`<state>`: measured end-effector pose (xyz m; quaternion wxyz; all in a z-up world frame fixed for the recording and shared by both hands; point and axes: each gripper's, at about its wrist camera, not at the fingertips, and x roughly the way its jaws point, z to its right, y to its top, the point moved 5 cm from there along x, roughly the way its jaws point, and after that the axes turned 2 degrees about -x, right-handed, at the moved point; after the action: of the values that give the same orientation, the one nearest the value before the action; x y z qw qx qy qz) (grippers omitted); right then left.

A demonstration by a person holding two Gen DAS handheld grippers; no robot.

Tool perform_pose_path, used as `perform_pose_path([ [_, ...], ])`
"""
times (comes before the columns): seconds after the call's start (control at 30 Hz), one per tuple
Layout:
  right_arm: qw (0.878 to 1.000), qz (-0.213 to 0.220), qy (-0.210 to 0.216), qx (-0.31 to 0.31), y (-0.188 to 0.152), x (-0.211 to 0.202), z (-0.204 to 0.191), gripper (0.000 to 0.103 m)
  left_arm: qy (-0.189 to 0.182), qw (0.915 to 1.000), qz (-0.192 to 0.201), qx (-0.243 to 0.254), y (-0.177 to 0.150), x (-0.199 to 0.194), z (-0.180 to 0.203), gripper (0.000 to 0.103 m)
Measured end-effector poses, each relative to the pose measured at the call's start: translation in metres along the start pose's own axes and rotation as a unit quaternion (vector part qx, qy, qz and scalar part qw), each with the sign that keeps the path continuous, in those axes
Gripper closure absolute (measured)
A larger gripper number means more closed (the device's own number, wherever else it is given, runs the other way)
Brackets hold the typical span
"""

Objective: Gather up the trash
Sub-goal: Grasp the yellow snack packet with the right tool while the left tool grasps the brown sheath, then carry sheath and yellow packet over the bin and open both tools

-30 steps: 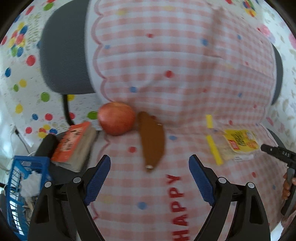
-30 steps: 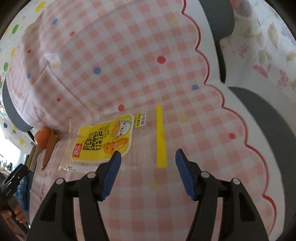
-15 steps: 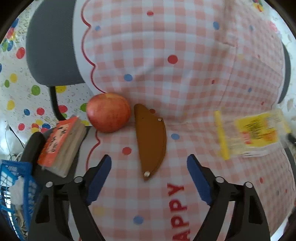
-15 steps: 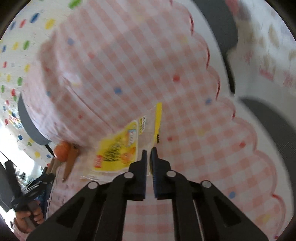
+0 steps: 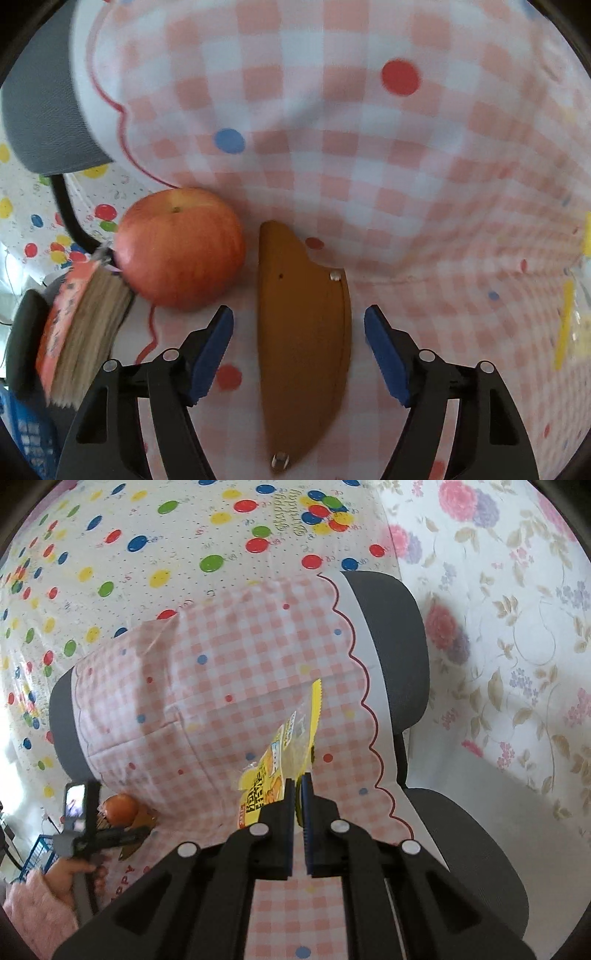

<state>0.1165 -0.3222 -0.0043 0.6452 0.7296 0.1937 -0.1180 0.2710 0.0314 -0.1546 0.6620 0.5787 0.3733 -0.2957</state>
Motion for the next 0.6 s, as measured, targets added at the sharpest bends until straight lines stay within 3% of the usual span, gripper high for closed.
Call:
perform_pose_path([
  [0.1, 1.000, -0.005, 0.005, 0.000, -0.004, -0.005, -0.001, 0.099, 0.005, 1.0000, -0.002, 0.001, 0.007, 0.007, 0.004, 0.033],
  [0.13, 1.000, -0.007, 0.005, 0.001, -0.005, -0.006, -0.003, 0.099, 0.006, 1.0000, -0.002, 0.004, 0.008, 0.008, 0.005, 0.038],
  [0.17, 1.000, -0.009, 0.007, 0.000, -0.007, -0.006, -0.003, 0.099, 0.008, 0.9999, 0.001, 0.008, 0.008, 0.006, 0.007, 0.049],
  [0.27, 1.000, -0.011, 0.007, -0.002, -0.010, -0.010, -0.007, 0.099, -0.007, 0.9999, 0.006, 0.013, 0.002, -0.006, 0.010, 0.050],
  [0.4, 1.000, -0.007, 0.013, -0.001, -0.012, -0.024, -0.010, 0.099, -0.062, 0.9968, 0.045, 0.023, -0.022, -0.054, 0.019, 0.051],
  [0.6, 1.000, 0.007, 0.017, 0.008, -0.016, -0.054, -0.012, 0.099, -0.136, 0.9833, 0.107, 0.056, -0.075, -0.154, 0.046, 0.051],
])
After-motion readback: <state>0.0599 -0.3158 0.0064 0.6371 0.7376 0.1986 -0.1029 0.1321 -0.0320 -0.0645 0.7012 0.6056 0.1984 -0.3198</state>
